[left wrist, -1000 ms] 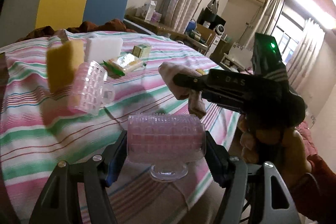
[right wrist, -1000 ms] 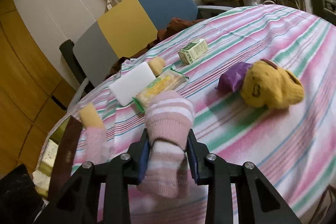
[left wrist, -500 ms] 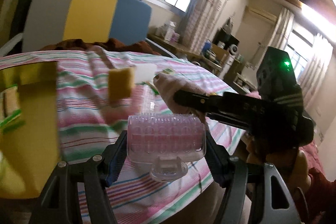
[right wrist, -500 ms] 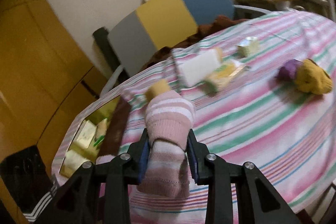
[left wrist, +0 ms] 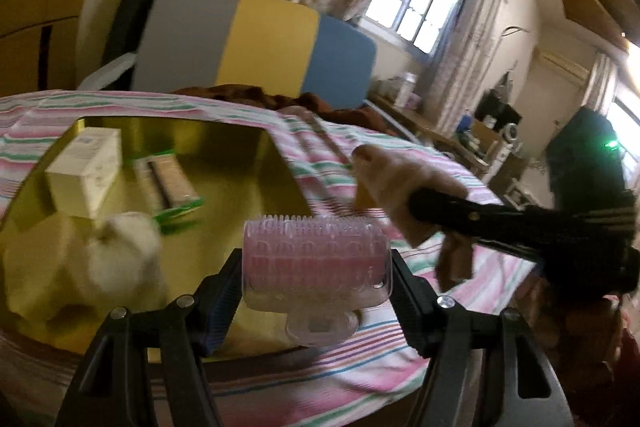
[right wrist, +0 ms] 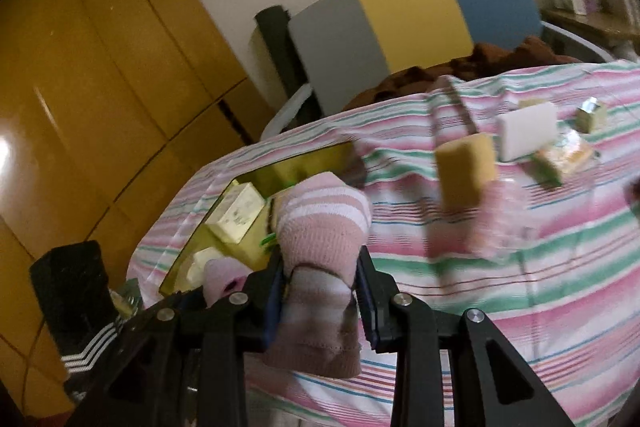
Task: Organize objects
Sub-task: 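Carry the hair roller and sock into the gold tray and open both tools, then withdraw both tools from the tray toward the item pile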
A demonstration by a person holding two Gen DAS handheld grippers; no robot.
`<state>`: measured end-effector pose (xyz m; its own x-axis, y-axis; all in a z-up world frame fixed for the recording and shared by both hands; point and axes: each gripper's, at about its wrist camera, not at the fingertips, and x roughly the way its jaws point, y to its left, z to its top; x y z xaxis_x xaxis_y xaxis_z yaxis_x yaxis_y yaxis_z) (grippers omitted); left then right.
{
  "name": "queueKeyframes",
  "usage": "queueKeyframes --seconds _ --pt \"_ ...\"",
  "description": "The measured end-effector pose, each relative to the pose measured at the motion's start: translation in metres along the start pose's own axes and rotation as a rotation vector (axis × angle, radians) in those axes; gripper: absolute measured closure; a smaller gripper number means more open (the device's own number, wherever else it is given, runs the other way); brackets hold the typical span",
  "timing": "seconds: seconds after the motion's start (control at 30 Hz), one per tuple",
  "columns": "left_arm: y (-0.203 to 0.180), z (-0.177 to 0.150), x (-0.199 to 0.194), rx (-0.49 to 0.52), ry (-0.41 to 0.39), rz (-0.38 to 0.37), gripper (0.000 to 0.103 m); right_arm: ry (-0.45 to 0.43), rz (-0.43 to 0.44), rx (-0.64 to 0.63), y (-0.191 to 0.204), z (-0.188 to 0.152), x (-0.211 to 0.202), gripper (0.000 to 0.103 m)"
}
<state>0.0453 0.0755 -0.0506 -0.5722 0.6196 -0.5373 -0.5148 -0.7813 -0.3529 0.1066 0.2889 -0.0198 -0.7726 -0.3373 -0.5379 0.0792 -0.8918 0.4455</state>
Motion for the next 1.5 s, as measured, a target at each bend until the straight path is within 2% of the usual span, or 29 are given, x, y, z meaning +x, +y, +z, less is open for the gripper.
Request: queueKeyframes --seconds 0.23,0.4,0.47,0.53,0.6,0.7,0.9,0.97,1.1,1.27,1.5 --pt "0.028 -0.002 0.010 0.005 0.052 0.077 0.034 0.049 0.020 -0.047 0.034 -0.001 0.030 0.070" --pt "0.031 -0.006 0.014 0.046 0.079 0.169 0.033 0.076 0.008 -0.031 0.045 -0.004 0.052 0.066" --pt "0.030 -0.008 0.013 0.058 0.087 0.196 0.032 0.075 -0.007 -0.018 0.045 -0.005 0.056 0.061" --pt "0.026 -0.009 0.012 0.079 0.092 0.231 0.028 0.068 -0.005 0.012 0.042 -0.006 0.056 0.048" --pt "0.021 -0.011 0.011 0.113 0.087 0.278 0.027 0.051 -0.007 0.030 0.040 -0.006 0.052 0.041" --pt "0.013 -0.012 0.005 0.150 0.055 0.321 0.026 0.035 -0.008 0.029 0.037 -0.005 0.046 0.040" --pt "0.013 -0.006 -0.014 0.093 -0.039 0.298 0.024 0.007 -0.021 0.051 0.027 -0.004 0.033 0.040" --pt "0.014 -0.004 -0.019 0.069 -0.062 0.288 0.021 0.004 -0.025 0.073 0.021 -0.005 0.030 0.040" --pt "0.015 -0.001 -0.027 0.018 -0.096 0.249 0.020 0.000 -0.033 0.097 0.013 -0.007 0.026 0.040" --pt "0.003 -0.001 -0.021 0.025 -0.071 0.169 0.019 0.007 -0.050 0.104 0.006 -0.014 0.021 0.040" --pt "-0.019 -0.008 -0.013 0.074 -0.042 0.104 0.019 0.017 -0.079 0.115 -0.006 -0.018 0.015 0.040"
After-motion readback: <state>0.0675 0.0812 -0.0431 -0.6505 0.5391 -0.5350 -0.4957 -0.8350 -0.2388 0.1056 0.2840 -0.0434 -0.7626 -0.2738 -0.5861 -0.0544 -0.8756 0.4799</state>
